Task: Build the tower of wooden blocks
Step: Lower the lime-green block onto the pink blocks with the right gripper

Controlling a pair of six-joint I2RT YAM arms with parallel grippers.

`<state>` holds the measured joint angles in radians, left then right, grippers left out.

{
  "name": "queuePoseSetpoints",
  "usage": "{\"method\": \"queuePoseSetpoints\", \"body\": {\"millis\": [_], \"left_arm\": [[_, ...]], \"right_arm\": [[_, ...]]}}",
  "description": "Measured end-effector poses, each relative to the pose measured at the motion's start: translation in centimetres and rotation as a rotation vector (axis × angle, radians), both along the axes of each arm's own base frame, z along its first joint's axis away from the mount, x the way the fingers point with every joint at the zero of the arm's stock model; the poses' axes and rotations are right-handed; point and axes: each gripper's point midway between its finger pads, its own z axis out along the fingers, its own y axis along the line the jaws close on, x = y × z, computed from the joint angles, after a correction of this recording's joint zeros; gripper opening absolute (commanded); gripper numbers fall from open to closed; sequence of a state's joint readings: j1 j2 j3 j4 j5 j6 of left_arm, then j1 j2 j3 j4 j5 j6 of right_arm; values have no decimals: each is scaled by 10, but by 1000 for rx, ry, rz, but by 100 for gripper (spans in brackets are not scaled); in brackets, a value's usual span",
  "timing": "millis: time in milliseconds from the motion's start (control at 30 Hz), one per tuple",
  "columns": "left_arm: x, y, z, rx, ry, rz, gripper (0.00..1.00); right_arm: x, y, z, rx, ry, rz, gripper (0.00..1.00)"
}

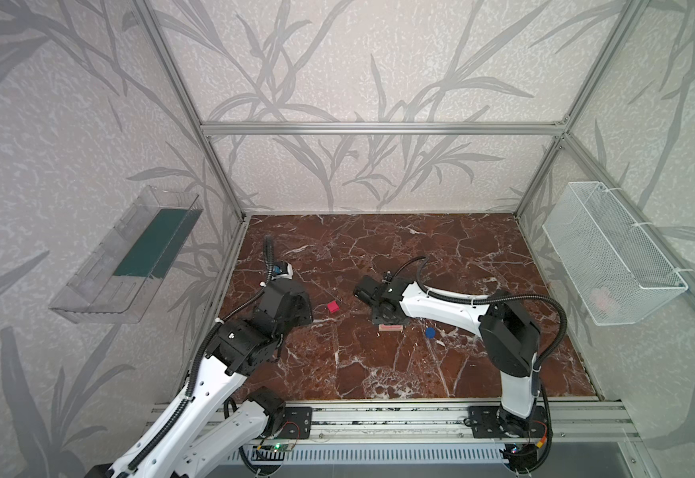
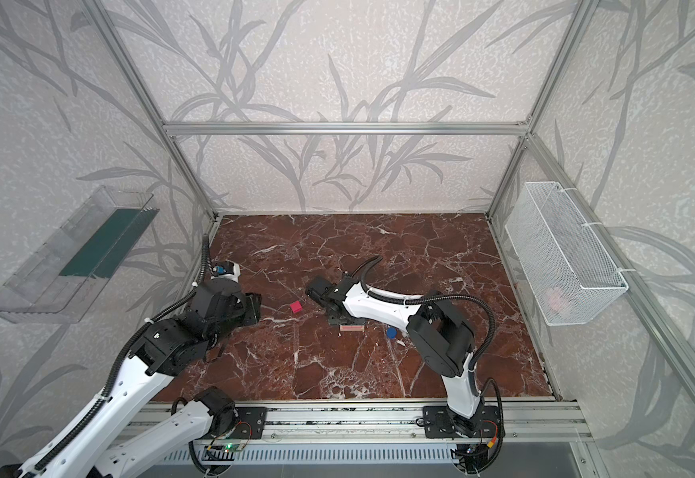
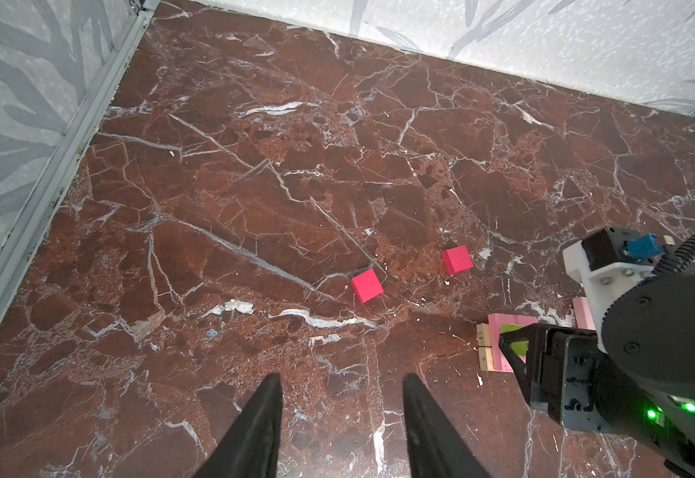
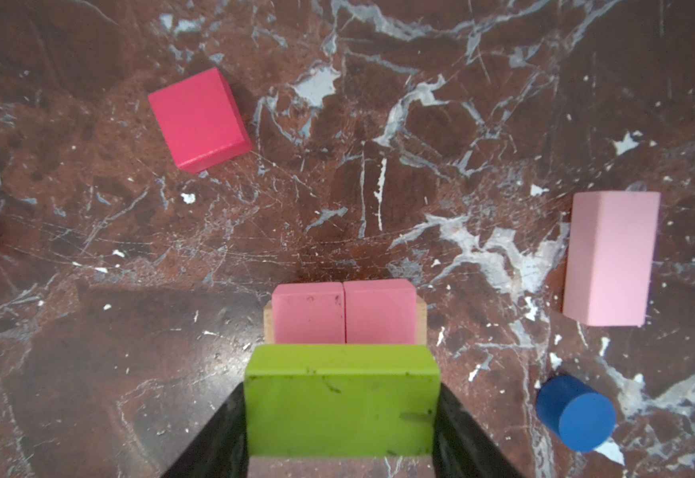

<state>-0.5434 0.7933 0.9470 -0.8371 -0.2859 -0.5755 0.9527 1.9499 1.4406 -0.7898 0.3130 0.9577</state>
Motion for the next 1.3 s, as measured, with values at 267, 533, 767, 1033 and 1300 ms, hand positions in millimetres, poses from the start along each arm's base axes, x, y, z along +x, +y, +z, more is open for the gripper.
{"method": "queuePoseSetpoints", "body": {"millis": [267,533,767,1033,1300], "left_arm": [[0,1,0,-1,1,3,47],[1,1,-1,-1,5,4,47],[1,1,-1,-2,7,4,46],[1,1,-2,-3,8,7,46],[1,2,-2,-3,8,8,46]], "right_arm": [[-1,-2,-4,-4,13,-1,57],[-1,-2,-5,-4,17,-2,59],[0,-3,-7,-3,23,-1,64],[-1,-2,-8,-1,30,2,65],[-1,-2,-9,-6,32,10,70]]}}
